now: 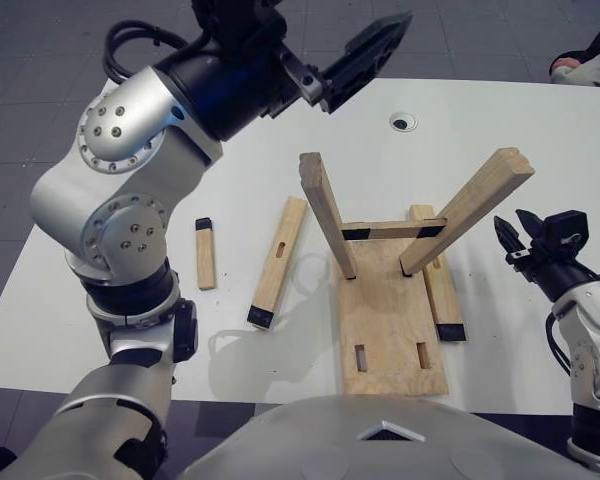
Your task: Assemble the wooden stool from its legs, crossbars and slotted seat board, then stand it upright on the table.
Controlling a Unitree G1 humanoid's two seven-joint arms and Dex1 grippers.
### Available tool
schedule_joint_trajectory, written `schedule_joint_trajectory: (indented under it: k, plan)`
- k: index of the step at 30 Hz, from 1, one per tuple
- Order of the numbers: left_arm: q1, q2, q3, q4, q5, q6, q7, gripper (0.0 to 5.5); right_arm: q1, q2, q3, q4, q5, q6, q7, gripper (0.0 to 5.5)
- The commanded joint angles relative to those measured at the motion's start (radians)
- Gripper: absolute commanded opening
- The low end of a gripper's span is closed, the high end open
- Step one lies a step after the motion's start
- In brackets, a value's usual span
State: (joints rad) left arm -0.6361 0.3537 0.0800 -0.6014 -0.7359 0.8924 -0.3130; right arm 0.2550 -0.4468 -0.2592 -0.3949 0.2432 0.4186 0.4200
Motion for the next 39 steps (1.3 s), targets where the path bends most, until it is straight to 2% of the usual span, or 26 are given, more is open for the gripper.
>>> schedule_joint_trajectory:
  k: [1, 4, 11, 18, 21, 25, 28, 33, 36, 39]
  plan:
    - [-0.041, -0.043, 0.029, -0.060, -0.065, 0.026, 0.080, 5.11, -0.012, 0.005, 0.007, 0.004, -0.002, -0.001, -0.010, 1.74]
    - [0.010, -0.023, -0.001, -0.082, -0.061, 0.038, 0.088, 5.11, 0.002, 0.008, 0.011, -0.003, -0.003, -0.004, -0.012, 1.74]
    - [0.264, 0.036, -0.139, -0.069, 0.005, 0.039, 0.038, 5.11, 0.008, 0.001, 0.004, -0.015, 0.002, 0.004, -0.009, 1.74]
    - [0.293, 0.026, -0.143, -0.018, 0.030, -0.041, 0.014, 5.11, 0.015, 0.005, 0.013, -0.033, 0.001, 0.008, -0.010, 1.74]
    - [0.245, -0.014, -0.093, 0.000, 0.006, -0.096, 0.024, 5.11, 0.019, 0.006, 0.024, -0.033, -0.003, 0.004, -0.006, 1.74]
    - [0.074, -0.073, 0.046, 0.046, -0.070, -0.178, 0.071, 5.11, 0.024, -0.006, 0.033, -0.043, 0.006, -0.002, 0.019, 1.74]
    - [0.008, -0.064, 0.112, 0.072, -0.095, -0.200, 0.097, 5.11, 0.025, -0.024, 0.023, -0.085, 0.049, 0.010, 0.062, 1.74]
    - [0.028, -0.005, 0.196, 0.033, -0.132, -0.199, 0.115, 5.16, 0.098, -0.109, -0.031, -0.275, 0.169, 0.074, 0.168, 2.60]
    - [0.138, 0.075, 0.246, -0.001, -0.133, -0.145, 0.124, 5.16, 0.168, -0.185, -0.081, -0.391, 0.220, 0.092, 0.244, 3.10]
    - [0.291, 0.134, 0.280, 0.001, -0.046, -0.119, 0.167, 5.16, 0.233, -0.244, -0.117, -0.502, 0.261, 0.111, 0.297, 3.61]
